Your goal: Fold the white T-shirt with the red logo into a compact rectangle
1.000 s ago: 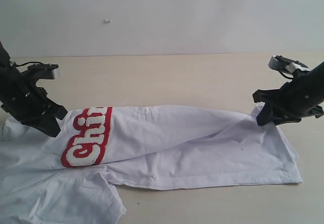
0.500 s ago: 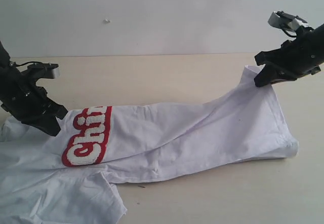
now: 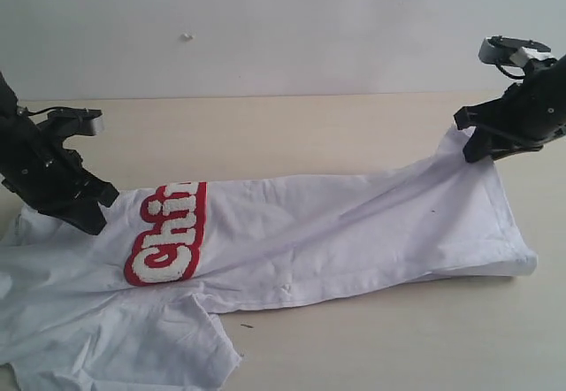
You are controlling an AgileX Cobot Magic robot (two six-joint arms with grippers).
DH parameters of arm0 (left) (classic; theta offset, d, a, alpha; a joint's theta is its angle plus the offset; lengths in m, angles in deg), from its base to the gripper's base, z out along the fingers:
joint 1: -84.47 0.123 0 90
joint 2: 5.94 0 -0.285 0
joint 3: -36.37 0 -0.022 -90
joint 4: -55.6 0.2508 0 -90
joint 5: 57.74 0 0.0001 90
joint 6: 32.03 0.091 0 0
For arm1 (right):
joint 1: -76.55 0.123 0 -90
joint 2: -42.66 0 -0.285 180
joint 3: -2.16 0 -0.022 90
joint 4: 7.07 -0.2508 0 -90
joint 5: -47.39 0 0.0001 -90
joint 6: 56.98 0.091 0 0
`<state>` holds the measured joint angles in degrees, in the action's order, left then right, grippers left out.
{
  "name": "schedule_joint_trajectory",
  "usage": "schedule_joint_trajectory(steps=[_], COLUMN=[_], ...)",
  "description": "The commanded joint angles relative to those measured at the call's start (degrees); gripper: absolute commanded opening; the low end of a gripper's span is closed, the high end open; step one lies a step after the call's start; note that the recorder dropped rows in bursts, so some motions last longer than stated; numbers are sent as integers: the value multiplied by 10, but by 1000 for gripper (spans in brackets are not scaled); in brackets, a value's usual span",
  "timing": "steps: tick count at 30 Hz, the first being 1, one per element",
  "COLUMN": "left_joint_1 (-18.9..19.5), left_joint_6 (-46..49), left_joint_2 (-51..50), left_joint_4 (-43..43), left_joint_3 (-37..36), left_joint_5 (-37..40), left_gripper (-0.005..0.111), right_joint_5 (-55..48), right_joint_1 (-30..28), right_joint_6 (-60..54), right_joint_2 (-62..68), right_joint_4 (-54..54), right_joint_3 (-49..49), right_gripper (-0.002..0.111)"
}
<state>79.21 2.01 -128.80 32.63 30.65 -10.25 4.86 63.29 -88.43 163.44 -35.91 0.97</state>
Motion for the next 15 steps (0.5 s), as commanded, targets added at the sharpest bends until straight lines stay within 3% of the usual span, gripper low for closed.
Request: schedule_joint_trajectory(steps=[1,3,9,15], left_joint_1=[0,0,0,0], left_joint_6=[2,2,2,2], left_joint_2=[-2,-2,-2,-2], left_joint_4=[-2,-2,-2,-2], left_joint_3=[4,4,4,4], left_joint_5=[-1,-1,-1,-1], left_gripper=[0,0,0,0], right_joint_5=[-7,-14,1,14], right_joint_1=[-1,-1,-1,-1], right_joint_6=[1,-6,-4,41], right_joint_2=[19,25,20,-2], right_joint_4=[-27,-39,-29,-5], right_joint_3=[4,4,4,25], right_gripper=[54,60,60,47])
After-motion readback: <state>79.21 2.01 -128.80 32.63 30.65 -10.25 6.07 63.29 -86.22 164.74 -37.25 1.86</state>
